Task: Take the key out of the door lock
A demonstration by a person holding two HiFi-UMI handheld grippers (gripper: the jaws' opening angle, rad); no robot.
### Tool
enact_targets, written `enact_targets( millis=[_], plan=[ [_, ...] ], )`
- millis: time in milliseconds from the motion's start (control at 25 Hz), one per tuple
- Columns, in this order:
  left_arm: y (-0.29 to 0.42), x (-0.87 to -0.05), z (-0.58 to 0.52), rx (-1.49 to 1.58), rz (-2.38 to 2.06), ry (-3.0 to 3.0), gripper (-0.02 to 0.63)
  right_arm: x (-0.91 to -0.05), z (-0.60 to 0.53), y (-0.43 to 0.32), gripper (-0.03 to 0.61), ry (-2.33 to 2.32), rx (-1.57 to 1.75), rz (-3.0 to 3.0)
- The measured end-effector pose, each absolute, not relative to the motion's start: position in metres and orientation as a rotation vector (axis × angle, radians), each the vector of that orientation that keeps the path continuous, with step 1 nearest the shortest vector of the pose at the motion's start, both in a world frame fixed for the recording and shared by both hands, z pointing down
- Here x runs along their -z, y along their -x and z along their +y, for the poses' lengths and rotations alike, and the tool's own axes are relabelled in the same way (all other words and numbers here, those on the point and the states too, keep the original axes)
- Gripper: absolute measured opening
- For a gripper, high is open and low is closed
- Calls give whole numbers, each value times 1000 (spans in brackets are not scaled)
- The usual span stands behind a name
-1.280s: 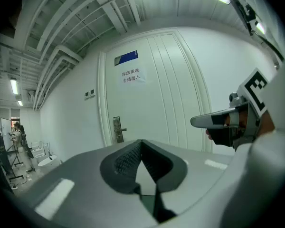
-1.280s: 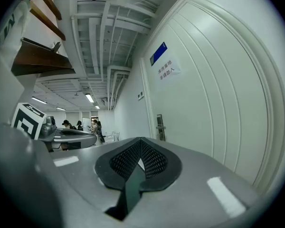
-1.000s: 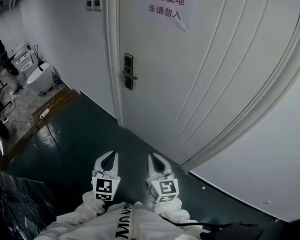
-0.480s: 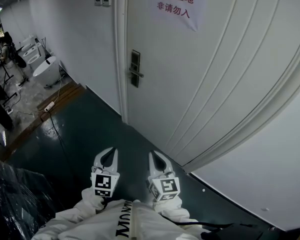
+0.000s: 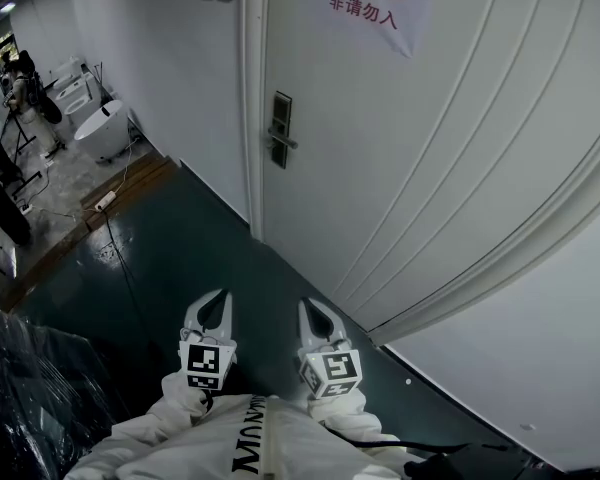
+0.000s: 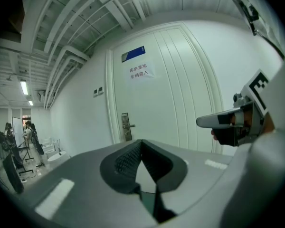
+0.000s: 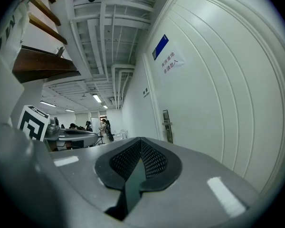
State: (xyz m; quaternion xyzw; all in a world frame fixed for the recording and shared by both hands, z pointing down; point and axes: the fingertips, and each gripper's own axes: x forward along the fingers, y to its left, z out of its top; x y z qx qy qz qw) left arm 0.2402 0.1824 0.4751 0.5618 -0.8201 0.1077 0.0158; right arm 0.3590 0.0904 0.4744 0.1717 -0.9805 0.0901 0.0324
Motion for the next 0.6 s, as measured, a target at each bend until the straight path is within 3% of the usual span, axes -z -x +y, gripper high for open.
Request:
enact_targets(
  millis=[320, 600],
  plan=[
    [-207, -482, 144, -317, -2501, -1821, 0, -481, 59, -324, 0, -596, -262, -2982],
    [-137, -474, 111, -315, -2481, -1847, 0, -477, 35, -257, 0, -616, -264, -2964]
  ],
)
